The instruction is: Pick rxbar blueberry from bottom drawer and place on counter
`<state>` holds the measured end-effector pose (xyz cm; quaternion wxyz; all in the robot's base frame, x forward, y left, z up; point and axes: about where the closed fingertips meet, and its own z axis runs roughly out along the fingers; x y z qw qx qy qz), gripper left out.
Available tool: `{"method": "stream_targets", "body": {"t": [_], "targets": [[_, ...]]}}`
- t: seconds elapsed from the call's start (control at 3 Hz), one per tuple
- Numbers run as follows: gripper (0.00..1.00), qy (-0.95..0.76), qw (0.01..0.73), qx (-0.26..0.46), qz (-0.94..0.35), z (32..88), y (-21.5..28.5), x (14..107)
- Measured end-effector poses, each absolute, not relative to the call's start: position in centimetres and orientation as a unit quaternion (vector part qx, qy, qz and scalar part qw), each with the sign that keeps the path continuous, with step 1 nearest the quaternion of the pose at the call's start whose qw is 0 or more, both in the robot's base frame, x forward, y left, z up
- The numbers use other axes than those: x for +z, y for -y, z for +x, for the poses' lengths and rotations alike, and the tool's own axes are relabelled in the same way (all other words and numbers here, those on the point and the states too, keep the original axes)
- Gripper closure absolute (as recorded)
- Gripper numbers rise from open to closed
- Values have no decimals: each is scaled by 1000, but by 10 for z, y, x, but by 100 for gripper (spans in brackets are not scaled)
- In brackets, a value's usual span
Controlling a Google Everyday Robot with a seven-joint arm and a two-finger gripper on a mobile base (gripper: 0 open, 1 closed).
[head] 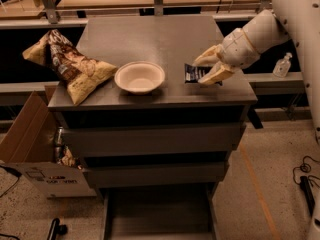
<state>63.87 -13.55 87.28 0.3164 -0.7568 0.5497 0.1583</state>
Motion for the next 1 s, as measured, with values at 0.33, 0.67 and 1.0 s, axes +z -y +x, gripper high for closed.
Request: {"method": "stream_targets", "body": {"t": [0.33,0.67,1.0], "targets": [[51,-575,314,164,-737,663,128,865],[28,-574,327,158,-734,670,123,866],[4,-575,336,154,-730,677,120,866]]}}
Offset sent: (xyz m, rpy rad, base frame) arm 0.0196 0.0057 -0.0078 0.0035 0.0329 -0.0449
